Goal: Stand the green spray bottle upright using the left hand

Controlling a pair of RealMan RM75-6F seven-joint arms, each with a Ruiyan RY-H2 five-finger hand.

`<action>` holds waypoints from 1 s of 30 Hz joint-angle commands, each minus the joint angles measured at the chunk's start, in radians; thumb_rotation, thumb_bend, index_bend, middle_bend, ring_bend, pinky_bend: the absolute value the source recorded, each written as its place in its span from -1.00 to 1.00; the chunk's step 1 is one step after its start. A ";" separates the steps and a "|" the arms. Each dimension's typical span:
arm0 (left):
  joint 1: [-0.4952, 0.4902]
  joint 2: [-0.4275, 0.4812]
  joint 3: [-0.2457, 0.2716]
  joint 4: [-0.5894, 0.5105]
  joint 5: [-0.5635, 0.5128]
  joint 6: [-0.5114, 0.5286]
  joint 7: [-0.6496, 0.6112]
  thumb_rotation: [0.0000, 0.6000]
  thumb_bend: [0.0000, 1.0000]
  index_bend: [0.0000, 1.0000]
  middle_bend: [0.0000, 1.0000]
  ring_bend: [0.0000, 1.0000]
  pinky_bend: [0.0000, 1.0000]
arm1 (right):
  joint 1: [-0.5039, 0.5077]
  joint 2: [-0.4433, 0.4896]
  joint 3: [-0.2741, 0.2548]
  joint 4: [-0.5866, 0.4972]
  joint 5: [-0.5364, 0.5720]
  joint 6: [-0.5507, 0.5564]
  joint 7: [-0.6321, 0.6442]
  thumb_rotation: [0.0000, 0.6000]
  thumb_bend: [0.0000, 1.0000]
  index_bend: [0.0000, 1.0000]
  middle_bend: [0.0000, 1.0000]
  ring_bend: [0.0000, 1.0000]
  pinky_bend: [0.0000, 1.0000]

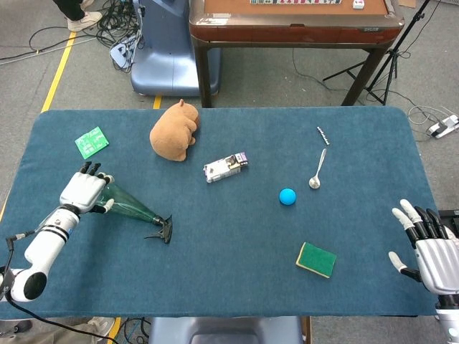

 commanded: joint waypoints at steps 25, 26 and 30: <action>0.002 -0.224 0.050 0.038 0.033 0.119 0.368 1.00 -0.31 -0.65 -0.64 -1.00 -1.00 | 0.000 0.000 0.000 0.015 0.015 -0.012 0.012 1.00 -0.46 -0.77 -0.89 -1.00 -1.00; 0.002 -0.228 0.050 0.042 0.031 0.119 0.374 1.00 -0.31 -0.65 -0.64 -1.00 -1.00 | 0.000 0.000 0.000 0.016 0.016 -0.013 0.013 1.00 -0.46 -0.77 -0.89 -1.00 -1.00; 0.004 -0.247 0.050 0.064 0.030 0.119 0.390 1.00 -0.31 -0.63 -0.64 -1.00 -1.00 | 0.001 0.000 0.000 0.018 0.019 -0.015 0.014 1.00 -0.46 -0.77 -0.89 -1.00 -1.00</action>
